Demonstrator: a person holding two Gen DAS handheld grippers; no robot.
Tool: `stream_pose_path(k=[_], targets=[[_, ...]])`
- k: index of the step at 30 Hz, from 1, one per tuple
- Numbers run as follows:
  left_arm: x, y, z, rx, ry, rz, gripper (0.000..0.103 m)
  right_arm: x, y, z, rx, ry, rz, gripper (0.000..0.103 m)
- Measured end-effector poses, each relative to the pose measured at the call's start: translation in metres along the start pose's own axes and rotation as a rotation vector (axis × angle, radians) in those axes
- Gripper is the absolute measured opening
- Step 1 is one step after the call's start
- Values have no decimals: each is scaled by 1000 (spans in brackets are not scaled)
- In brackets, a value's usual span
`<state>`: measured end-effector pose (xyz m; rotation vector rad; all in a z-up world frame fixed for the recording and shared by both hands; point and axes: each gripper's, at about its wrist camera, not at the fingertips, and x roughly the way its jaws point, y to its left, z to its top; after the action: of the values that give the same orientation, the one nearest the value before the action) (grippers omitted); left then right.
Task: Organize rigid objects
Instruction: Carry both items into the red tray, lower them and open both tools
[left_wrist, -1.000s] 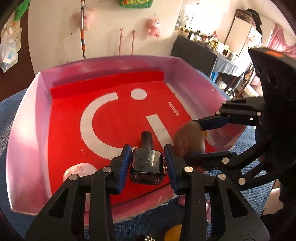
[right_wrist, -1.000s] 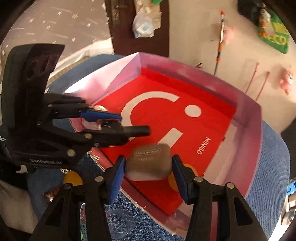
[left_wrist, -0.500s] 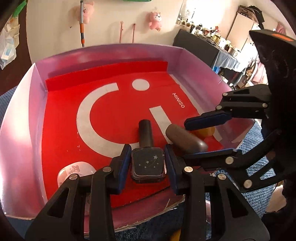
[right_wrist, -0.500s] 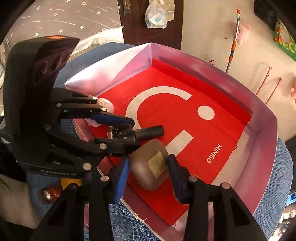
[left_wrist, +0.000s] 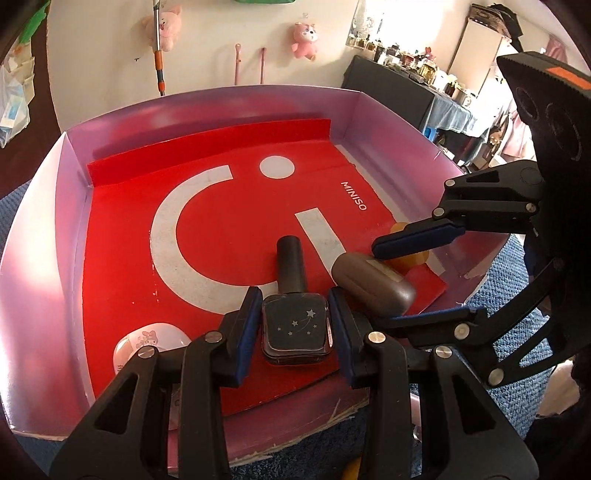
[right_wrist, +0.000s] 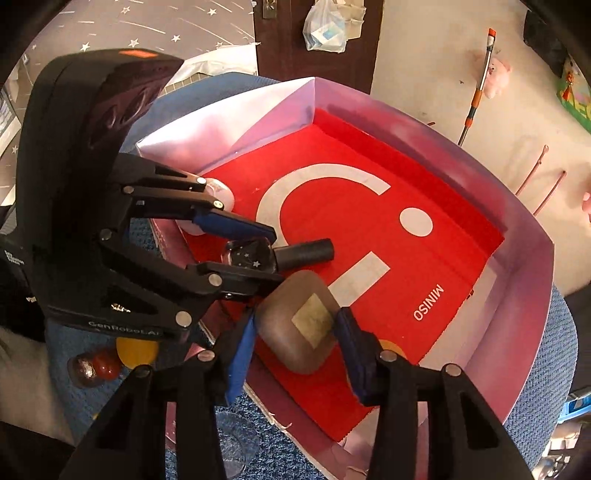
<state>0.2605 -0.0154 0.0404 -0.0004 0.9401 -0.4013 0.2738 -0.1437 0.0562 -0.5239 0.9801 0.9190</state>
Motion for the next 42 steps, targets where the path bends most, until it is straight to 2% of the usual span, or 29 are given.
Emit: stream_pose_path(k=[12,14,22,24,26,35,42], targets=[[-4,5,0,-17,-2,-27,37,14,-3,2,9,26,14,61],[-5,5,-1,-15,-4,-18,48,16,-3,4,12,27,17,61],[-12,3,-1,2,-25,-8,51,21,-9,6,35,32,11,68],[-15,1,0,7,-31,5,55,22,-9,6,32,34,7,71],[-19,1,-1,6,-47,7,65,23,-9,7,30,35,2,71],[-42,-2,-5,14,-93,21,65,20,-7,7,45,20,-4,72],[-70,-4,-14,-5,-138,17,68,0,-3,3,76,-19,-30,79]])
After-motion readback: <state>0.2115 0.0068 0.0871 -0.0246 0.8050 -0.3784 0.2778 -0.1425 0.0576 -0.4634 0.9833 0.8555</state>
